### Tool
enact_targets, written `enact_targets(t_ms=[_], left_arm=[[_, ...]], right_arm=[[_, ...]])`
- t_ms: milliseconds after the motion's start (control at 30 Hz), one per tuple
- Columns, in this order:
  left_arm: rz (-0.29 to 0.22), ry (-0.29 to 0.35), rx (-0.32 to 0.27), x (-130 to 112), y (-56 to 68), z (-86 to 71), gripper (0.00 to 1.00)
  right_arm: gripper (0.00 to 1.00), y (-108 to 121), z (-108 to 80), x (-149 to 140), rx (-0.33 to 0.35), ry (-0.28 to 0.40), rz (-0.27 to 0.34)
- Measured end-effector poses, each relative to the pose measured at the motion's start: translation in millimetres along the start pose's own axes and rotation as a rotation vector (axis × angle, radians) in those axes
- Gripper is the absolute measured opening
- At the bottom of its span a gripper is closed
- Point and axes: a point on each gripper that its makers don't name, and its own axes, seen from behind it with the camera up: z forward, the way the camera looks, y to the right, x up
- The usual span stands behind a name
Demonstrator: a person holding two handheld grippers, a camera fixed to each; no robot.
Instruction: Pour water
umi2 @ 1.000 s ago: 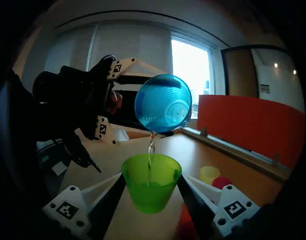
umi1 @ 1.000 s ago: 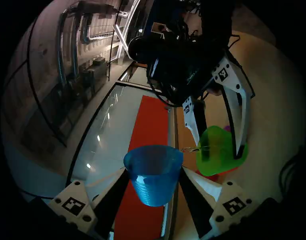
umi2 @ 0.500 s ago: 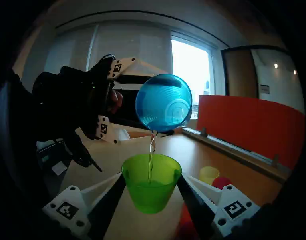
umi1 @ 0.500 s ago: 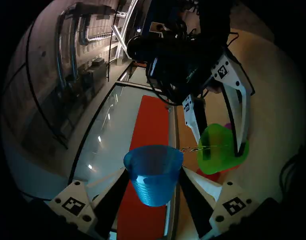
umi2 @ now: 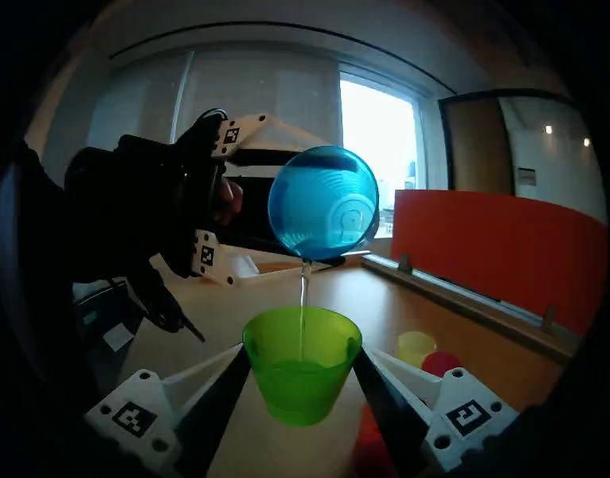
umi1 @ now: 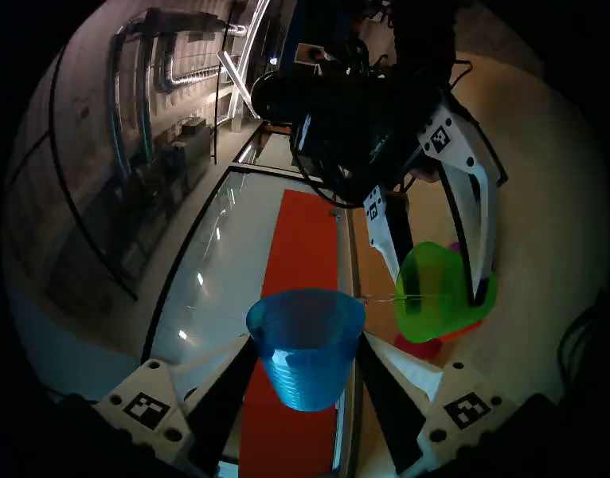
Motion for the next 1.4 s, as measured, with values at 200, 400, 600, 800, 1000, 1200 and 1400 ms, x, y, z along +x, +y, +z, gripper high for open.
enact_targets(t_ms=[200, 400, 600, 800, 1000, 1200, 1400], left_arm=[[0.005, 0.001, 0.000, 1.0, -1.5, -1.9, 0.82], [0.019, 0.003, 0.002, 1.9, -3.7, -2.2, 0.82], [0.031, 0.000, -0.001, 1.1, -2.7, -0.2, 0.82], [0.046, 0.004, 0.004, 4.2, -5.4, -0.3, 0.82], [0.062, 0.007, 0.011, 5.7, -8.8, -1.2, 0.82], [0.074, 0.005, 0.011, 5.9, -10.0, -0.8, 0.82], [0.095, 0.002, 0.011, 4.9, -11.3, 0.4, 0.83]], right_arm=[[0.90, 0.5, -0.5, 0.3, -0.002, 0.002, -0.002], [0.90, 1.4, -1.4, 1.6, -0.003, 0.003, -0.001], [0.90, 2.4, -2.1, 2.5, -0.007, 0.003, -0.004], [0.90, 2.8, -2.3, 3.4, -0.008, 0.003, -0.006], [0.90, 3.5, -3.2, 3.9, -0.009, 0.004, -0.008], [0.90, 3.8, -3.7, 4.1, -0.010, 0.002, -0.012], [0.90, 4.8, -3.6, 4.3, -0.011, 0.002, -0.013]])
